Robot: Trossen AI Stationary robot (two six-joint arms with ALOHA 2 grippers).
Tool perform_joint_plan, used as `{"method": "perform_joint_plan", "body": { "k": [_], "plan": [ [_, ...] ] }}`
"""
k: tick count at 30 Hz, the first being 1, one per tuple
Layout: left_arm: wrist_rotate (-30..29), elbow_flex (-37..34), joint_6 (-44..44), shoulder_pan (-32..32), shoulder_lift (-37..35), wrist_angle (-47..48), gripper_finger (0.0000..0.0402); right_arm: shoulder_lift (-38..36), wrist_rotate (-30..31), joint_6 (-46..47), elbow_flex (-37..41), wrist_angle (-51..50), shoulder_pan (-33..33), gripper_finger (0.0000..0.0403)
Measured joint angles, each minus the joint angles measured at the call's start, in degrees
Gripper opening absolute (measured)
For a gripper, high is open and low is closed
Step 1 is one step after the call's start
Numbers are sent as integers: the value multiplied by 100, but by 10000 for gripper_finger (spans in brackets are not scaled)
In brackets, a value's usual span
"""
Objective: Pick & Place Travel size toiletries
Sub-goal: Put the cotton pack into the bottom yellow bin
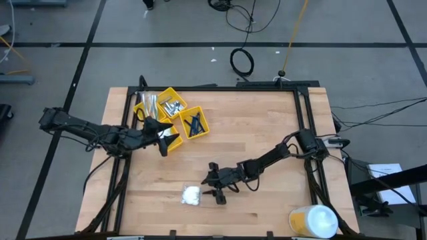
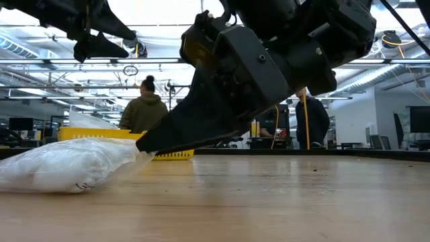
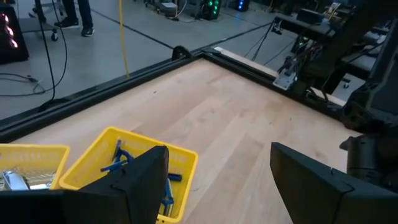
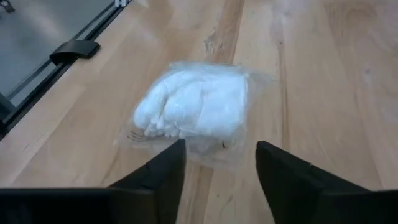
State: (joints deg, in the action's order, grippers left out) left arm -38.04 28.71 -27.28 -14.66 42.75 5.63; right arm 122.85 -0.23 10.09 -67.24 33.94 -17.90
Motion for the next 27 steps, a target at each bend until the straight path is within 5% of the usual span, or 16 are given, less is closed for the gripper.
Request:
{"method": "perform_joint_plan", "body": {
  "k": [14, 27],
  "plan": [
    [-4, 0, -18, 0, 2, 4, 274, 0, -9, -330, 0, -306, 139, 9],
    [-4, 0, -18, 0, 2, 13, 273, -780, 427, -1174, 2, -798, 134, 0]
  ]
}}
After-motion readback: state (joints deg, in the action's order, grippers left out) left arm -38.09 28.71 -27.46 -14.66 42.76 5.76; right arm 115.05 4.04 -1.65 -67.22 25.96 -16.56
